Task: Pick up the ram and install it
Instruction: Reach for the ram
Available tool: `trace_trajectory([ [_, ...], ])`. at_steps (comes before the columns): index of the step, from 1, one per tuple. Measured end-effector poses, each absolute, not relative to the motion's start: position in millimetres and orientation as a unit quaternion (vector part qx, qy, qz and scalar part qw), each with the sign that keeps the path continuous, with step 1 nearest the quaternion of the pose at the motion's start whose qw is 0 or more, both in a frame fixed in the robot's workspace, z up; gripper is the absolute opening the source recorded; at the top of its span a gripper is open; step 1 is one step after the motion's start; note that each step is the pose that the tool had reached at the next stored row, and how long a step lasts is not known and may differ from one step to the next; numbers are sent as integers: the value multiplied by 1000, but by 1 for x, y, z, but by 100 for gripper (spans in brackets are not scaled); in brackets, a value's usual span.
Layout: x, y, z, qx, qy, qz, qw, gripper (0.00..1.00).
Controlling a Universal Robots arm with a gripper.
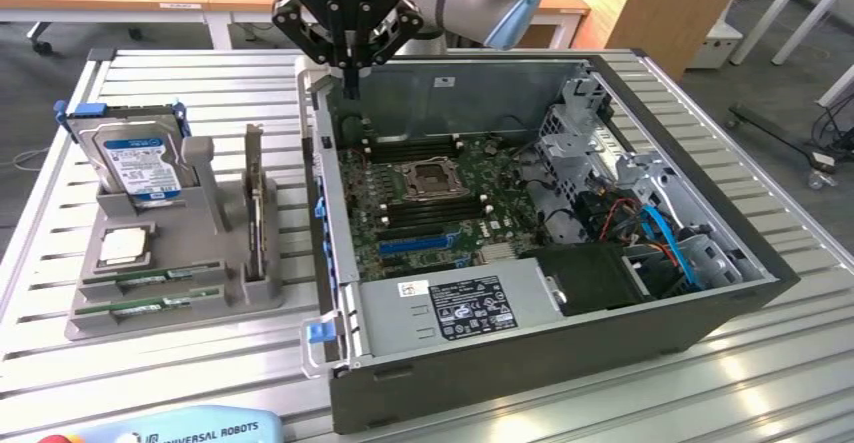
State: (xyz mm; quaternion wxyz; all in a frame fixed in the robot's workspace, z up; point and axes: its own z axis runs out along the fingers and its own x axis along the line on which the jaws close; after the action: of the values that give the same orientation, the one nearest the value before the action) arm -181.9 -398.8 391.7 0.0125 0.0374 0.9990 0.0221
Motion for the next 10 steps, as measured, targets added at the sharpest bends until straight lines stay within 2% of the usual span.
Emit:
trace_trajectory([
  [10, -196, -399, 391, 37, 999, 22, 12, 10],
])
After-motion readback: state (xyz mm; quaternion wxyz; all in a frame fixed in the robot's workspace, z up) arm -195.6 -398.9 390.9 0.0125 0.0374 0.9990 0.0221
